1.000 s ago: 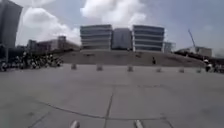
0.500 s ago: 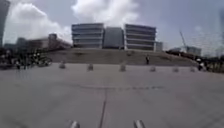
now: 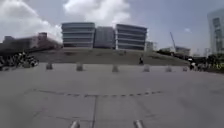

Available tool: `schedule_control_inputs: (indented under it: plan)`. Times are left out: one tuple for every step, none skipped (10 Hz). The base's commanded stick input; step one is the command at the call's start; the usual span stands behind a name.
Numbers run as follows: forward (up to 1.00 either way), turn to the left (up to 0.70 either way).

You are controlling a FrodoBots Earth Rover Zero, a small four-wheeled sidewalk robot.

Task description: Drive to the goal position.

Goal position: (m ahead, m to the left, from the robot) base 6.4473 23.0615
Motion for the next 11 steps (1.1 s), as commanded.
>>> schedule_control_inputs:
  plan:
    - [0.85, 0.0]
    - [0.85, 0.0]
    - [0.85, 0.0]
    - [0.85, 0.13]
    - [0.85, 0.27]
    - [0.85, 0.27]
    - [0.85, 0.27]
    - [0.85, 0.25]
    - [0.85, 0.0]
    - [0.85, 0.0]
    - [0.85, 0.0]
